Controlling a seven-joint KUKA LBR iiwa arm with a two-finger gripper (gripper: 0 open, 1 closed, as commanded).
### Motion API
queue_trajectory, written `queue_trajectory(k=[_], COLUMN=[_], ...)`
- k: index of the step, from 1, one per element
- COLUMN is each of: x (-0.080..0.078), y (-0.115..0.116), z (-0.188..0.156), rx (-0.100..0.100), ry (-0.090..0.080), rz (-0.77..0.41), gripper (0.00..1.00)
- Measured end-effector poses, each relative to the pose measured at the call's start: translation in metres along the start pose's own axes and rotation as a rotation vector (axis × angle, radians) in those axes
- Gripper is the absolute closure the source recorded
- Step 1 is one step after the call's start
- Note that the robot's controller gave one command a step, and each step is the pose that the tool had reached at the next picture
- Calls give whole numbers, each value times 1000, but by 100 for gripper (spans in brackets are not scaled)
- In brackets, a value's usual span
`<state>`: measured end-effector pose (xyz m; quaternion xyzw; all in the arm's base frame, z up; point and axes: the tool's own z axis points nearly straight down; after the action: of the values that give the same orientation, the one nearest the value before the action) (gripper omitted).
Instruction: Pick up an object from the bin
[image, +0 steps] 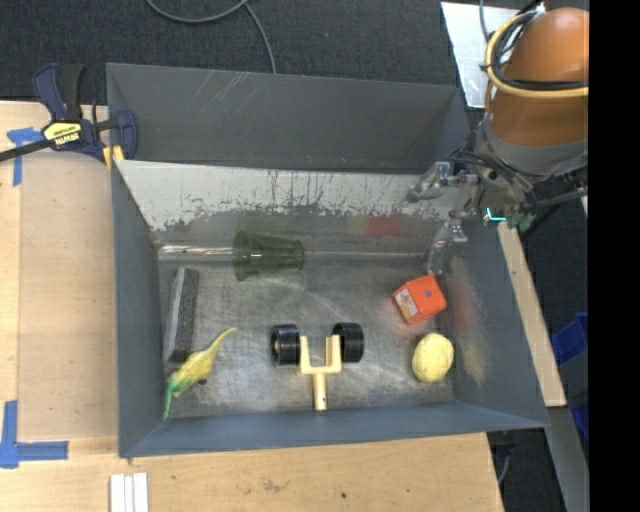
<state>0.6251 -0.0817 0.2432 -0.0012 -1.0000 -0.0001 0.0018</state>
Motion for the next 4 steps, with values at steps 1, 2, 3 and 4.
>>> queue_trajectory(k=[1, 2, 3, 4], x=[0, 12, 18, 20], y=[0, -4, -7, -24], z=[-2, -3, 21, 53], rx=[0, 1, 3, 3], ry=[-3, -7, -8, -7], rz=[0, -150, -493, -629], gripper=[0, 0, 0, 0])
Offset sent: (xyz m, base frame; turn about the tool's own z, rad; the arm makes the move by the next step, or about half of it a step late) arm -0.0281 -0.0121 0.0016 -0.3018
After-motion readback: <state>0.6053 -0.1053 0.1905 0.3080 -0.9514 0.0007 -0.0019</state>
